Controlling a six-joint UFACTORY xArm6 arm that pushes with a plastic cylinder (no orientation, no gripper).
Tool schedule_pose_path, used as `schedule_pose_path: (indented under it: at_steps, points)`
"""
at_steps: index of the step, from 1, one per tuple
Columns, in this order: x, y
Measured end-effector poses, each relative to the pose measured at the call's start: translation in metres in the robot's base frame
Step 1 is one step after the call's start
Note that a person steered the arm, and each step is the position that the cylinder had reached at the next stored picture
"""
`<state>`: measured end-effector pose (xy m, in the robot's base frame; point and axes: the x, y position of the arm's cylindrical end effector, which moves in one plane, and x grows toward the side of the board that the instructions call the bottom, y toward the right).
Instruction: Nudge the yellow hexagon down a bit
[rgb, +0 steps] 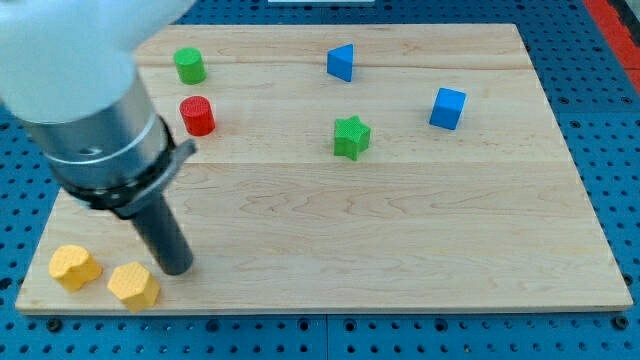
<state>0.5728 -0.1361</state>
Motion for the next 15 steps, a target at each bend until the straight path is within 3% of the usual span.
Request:
schedule_pose_path:
  at_steps: [5, 7, 10, 11, 15]
  points:
    - [-0.020, 0.011]
    - [0.008, 0.010]
    - [-0.007, -0.006]
    - [-0.040, -0.006]
    - [0.001, -0.021]
